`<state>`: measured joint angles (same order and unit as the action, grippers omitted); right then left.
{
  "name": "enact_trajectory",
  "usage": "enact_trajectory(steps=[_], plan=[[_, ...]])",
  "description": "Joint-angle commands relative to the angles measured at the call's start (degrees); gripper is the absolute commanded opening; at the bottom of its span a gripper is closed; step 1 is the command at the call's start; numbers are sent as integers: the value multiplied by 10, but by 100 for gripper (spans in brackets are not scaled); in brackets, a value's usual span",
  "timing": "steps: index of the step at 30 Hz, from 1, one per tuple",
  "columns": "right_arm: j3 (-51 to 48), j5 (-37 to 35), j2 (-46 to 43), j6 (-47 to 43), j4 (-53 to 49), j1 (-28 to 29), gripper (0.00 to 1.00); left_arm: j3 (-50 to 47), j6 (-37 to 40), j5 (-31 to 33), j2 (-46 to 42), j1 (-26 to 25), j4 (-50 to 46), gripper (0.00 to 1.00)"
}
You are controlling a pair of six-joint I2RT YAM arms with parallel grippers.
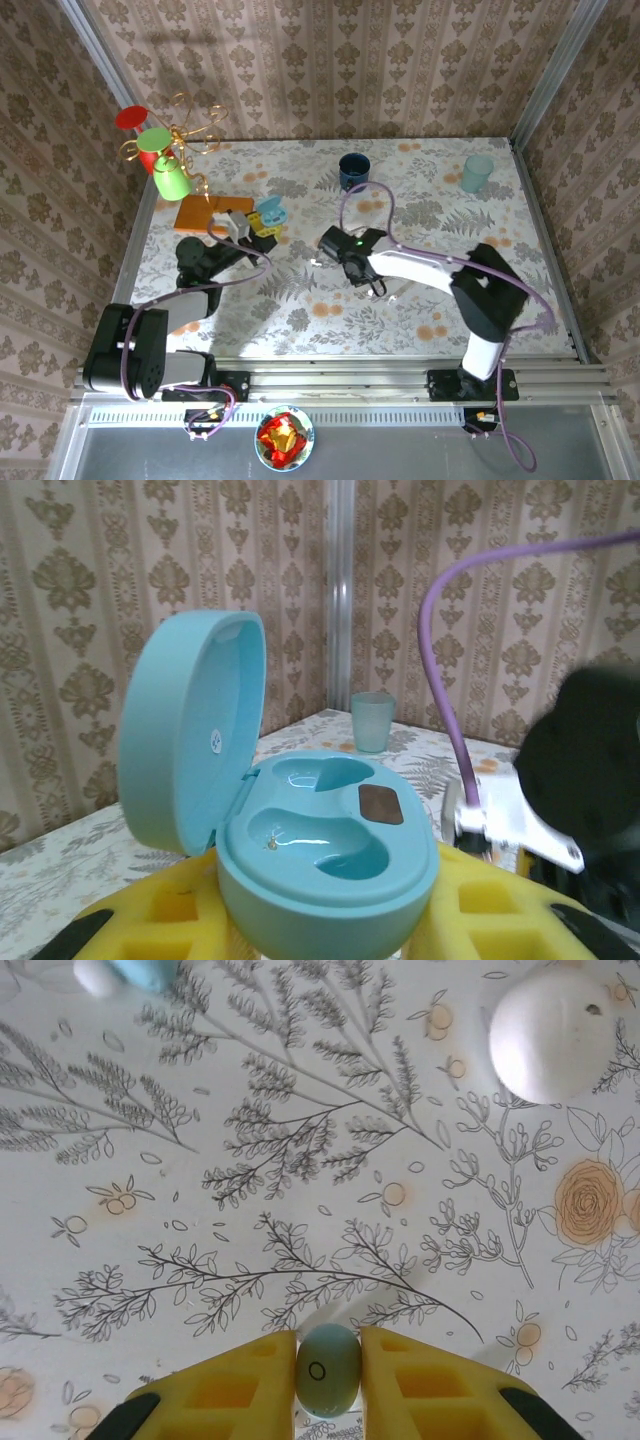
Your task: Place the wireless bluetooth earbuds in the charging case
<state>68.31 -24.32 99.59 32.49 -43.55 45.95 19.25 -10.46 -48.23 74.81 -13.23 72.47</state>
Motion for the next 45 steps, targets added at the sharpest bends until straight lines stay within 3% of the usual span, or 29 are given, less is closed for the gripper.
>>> enact_trajectory(steps=[1,7,11,20,28,34,45], plan=[[-43,81,-60,0,57,-31,23,-4,24,-1,8,-21,14,33],[-115,171,-158,22,123,-85,23,-16,52,30,25,-59,14,32],[-153,192,-233,19,158,-101,22,-14,59,25,36,-80,14,32],[-182,305,-351,-73,207,-109,22,-12,58,-2,55,-145,14,32],[-137,461,-352,-101,244,-101,21,-5,60,-52,65,-162,14,32],[-103,496,-331,-115,264,-83,21,-5,60,-55,69,-162,14,32],[-25,493,-254,-154,252,-53,21,-7,56,-73,63,-163,14,32]])
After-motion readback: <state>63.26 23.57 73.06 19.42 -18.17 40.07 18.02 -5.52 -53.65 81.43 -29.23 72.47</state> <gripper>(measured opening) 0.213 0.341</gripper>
